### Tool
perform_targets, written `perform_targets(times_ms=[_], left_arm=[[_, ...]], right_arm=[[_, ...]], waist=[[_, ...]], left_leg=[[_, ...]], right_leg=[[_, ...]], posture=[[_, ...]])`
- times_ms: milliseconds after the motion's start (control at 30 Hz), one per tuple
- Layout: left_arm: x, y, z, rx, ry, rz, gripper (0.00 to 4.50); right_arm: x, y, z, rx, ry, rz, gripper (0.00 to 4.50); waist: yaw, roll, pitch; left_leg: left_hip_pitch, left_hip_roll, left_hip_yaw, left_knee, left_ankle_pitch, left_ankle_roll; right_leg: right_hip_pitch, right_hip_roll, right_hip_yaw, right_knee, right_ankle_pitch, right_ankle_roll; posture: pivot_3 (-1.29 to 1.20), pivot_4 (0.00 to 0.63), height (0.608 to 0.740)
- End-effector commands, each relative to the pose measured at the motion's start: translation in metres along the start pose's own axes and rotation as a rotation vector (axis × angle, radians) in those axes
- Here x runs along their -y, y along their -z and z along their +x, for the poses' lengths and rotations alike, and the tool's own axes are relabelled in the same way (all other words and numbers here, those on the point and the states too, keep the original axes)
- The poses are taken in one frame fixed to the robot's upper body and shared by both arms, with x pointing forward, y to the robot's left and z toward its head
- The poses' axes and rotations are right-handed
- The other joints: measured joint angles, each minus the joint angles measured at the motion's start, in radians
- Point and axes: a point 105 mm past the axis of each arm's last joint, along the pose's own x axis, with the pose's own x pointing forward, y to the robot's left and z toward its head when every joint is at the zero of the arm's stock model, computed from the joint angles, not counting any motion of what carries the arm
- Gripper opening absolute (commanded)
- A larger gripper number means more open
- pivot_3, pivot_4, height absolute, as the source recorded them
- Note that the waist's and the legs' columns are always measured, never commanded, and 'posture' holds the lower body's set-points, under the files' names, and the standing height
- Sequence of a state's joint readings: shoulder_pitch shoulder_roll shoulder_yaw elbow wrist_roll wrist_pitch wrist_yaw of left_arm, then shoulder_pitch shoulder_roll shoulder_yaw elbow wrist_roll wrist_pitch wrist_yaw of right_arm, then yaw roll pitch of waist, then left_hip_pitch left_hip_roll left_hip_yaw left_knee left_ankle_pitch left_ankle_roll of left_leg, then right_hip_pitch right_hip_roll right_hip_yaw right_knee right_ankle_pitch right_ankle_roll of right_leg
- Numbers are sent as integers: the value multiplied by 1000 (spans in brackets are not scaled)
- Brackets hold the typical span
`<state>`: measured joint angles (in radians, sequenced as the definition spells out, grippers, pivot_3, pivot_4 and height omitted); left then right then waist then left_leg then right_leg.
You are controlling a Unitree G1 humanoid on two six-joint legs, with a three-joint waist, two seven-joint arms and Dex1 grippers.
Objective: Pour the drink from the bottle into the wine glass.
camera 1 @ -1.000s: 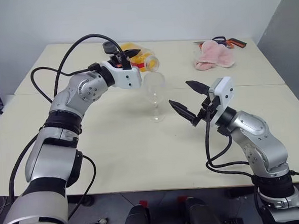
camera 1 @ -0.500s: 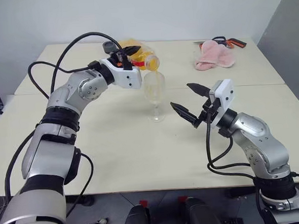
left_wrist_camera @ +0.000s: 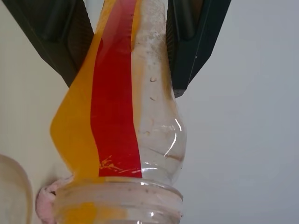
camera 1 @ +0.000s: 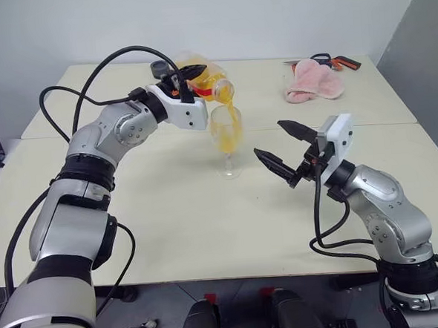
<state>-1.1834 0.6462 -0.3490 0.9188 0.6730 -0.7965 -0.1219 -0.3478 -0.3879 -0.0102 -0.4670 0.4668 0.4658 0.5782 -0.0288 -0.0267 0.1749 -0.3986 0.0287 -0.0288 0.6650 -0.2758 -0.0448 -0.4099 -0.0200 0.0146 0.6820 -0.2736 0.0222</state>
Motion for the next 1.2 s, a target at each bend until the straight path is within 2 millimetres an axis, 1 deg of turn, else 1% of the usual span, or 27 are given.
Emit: perform_targets(times_ms=[33, 267, 900, 1200], left_arm=[[-30, -2, 1, 15, -81, 44, 1635], [-32, 0, 1, 9, -84, 52, 1635], [-36, 4, -2, -8, -84, 72, 1635], [-35, 8, -5, -18, -80, 77, 1635]], right_arm=[[-3, -16, -8, 42, -26, -13, 4500], [-3, -18, -12, 30, -25, -14, 4500], [-5, -21, -14, 26, -53, -5, 4500], [-9, -18, -16, 9, -80, -2, 4500]], waist=[[0, 0, 0], [0, 0, 0], [0, 0, 0], [0, 0, 0]], left_leg=[[0, 0, 0, 0, 0, 0], [0, 0, 0, 0, 0, 0], [0, 0, 0, 0, 0, 0], [0, 0, 0, 0, 0, 0]], right_leg=[[0, 0, 0, 0, 0, 0], [0, 0, 0, 0, 0, 0], [0, 0, 0, 0, 0, 0], [0, 0, 0, 0, 0, 0]], posture=[[0, 150, 740], [0, 150, 740], [0, 150, 740], [0, 150, 740]])
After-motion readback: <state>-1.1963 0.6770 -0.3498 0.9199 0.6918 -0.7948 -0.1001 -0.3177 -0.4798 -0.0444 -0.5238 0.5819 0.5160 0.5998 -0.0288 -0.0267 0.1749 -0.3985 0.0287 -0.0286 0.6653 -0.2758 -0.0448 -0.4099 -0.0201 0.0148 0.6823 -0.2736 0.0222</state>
